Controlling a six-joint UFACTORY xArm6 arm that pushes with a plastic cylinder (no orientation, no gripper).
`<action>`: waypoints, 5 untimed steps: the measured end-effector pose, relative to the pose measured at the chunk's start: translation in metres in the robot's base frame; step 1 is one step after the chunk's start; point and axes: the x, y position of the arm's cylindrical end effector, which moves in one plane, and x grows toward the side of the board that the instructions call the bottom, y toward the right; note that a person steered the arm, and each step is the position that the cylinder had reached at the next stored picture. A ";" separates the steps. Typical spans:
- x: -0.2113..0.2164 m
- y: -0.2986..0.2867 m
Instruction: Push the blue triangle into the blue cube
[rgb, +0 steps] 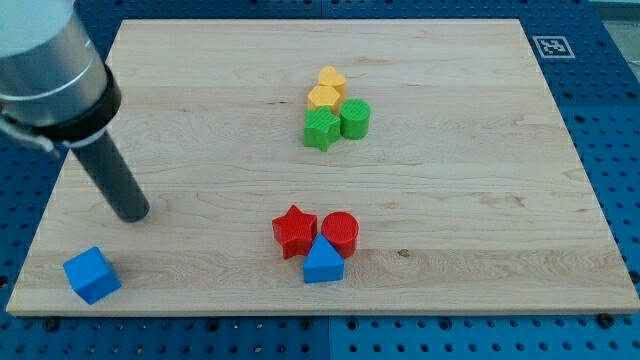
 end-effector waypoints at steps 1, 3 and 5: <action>-0.016 0.028; -0.016 0.159; 0.007 0.290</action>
